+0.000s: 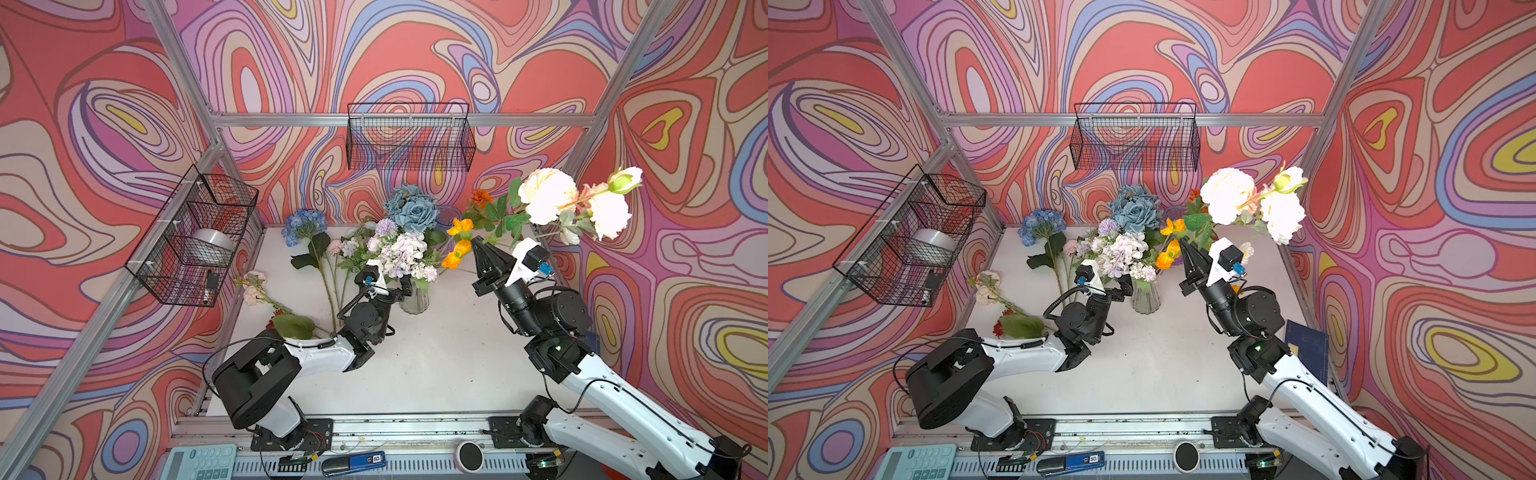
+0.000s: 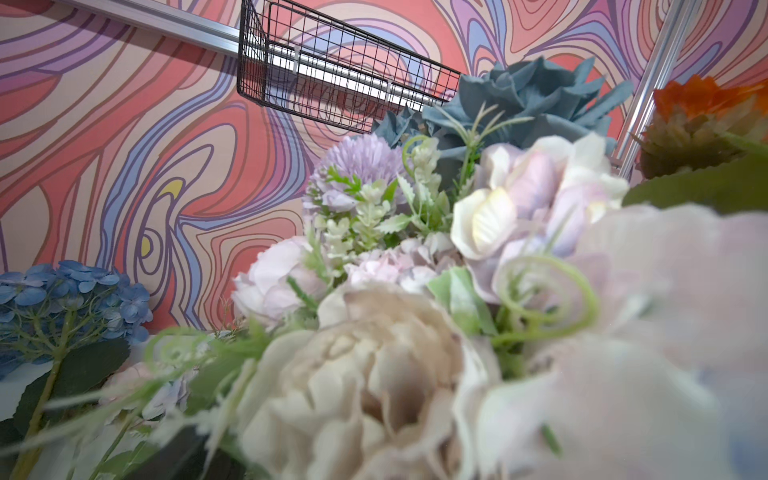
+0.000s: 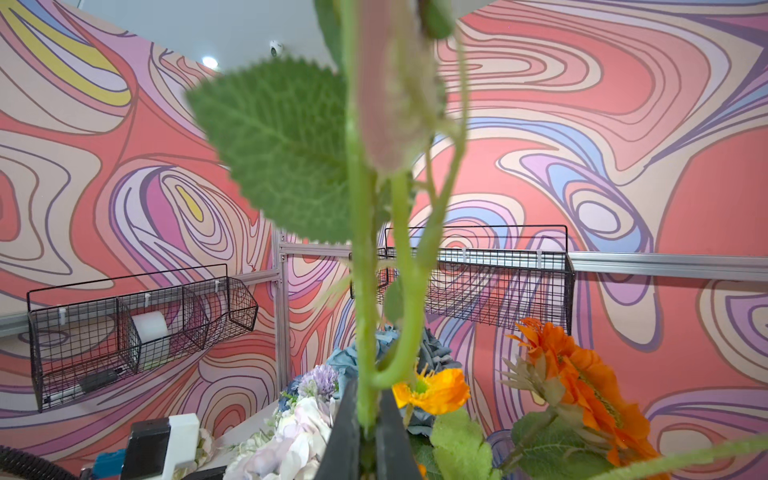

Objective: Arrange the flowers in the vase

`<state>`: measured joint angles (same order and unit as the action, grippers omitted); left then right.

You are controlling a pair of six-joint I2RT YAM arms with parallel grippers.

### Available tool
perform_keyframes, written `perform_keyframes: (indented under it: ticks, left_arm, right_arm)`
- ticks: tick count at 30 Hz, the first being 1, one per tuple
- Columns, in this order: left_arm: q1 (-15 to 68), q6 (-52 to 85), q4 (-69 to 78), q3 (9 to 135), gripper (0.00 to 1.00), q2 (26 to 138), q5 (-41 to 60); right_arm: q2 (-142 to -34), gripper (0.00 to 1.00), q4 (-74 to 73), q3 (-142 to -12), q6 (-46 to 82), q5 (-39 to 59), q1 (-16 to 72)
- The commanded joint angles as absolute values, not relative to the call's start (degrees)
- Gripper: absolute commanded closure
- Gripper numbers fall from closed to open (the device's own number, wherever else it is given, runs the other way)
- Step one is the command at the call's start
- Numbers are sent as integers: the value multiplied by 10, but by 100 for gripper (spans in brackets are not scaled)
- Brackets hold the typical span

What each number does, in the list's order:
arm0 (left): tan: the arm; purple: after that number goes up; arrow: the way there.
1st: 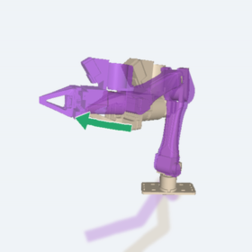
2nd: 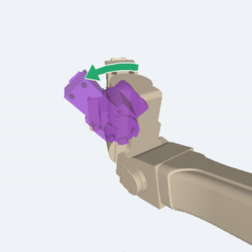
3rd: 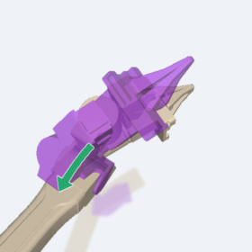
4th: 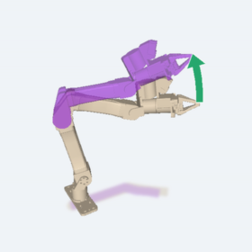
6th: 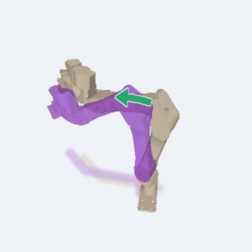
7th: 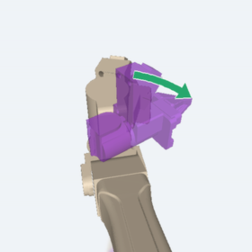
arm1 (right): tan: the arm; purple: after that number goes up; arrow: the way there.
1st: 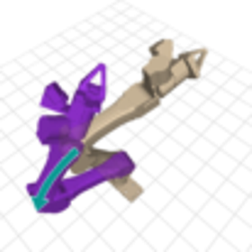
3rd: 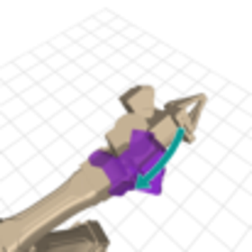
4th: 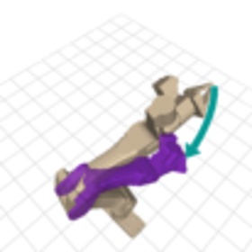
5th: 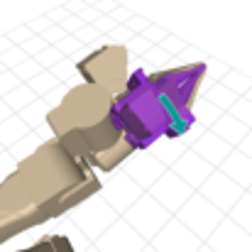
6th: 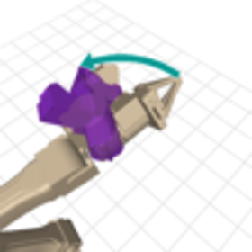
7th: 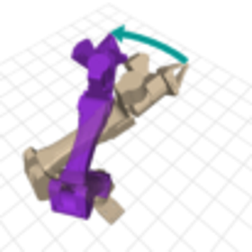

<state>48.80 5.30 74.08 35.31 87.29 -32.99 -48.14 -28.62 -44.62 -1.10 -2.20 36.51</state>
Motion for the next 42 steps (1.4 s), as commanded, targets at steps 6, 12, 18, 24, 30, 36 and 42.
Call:
perform_keyframes:
  ticks: [6,12,18,24,30,36,42]
  left_arm:
    - [482,77,727,347,7,834,-289]
    - [475,89,705,351,7,829,-261]
    - [474,93,701,353,7,838,-257]
    - [471,96,698,352,7,836,-260]
    - [467,102,684,353,7,832,-245]
    - [467,104,678,355,7,829,-240]
    - [466,100,676,360,7,830,-241]
  right_arm:
    - [-467,100,-338,-391,16,29,367]
    - [-463,100,-335,-399,35,85,368]
    - [-505,100,-395,-407,2,101,369]
    - [-558,100,-430,-445,-43,127,372]
    - [-593,100,-443,-461,-76,123,375]
    - [-631,100,-452,-448,-99,97,378]
    - [-646,100,-449,-427,-88,80,380]
